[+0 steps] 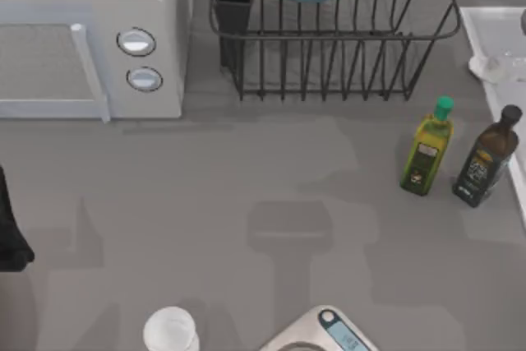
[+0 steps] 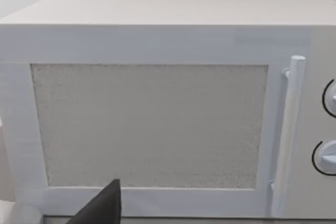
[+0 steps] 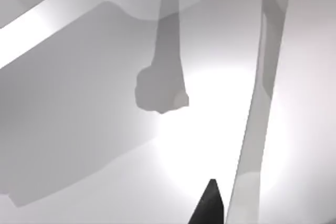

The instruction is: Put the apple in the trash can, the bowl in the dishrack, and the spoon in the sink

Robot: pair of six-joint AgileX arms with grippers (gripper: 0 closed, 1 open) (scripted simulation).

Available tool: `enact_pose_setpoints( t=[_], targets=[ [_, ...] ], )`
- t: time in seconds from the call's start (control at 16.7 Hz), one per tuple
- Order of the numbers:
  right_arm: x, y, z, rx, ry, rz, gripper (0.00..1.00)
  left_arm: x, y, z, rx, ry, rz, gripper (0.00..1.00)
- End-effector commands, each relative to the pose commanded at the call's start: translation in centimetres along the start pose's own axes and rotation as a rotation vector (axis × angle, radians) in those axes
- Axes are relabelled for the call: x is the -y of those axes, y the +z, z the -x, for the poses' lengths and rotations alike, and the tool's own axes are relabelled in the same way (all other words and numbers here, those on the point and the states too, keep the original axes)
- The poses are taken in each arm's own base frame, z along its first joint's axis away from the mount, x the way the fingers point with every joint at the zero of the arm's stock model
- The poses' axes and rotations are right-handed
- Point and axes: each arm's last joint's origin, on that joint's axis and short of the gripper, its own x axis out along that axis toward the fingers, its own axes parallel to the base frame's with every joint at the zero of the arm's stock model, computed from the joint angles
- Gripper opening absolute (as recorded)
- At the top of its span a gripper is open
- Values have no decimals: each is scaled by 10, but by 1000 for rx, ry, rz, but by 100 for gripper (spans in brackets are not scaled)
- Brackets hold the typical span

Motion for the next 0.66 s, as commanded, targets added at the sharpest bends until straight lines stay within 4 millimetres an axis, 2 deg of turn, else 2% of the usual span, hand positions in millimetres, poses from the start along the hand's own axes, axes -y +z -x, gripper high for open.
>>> enact_pose_setpoints(
  t=[0.3,0.66],
  targets=[
    [0,0,0,0,0,0,98,0,0,0,0,0,0,100],
    [0,0,0,0,0,0,100,0,0,0,0,0,0,100]
  ],
)
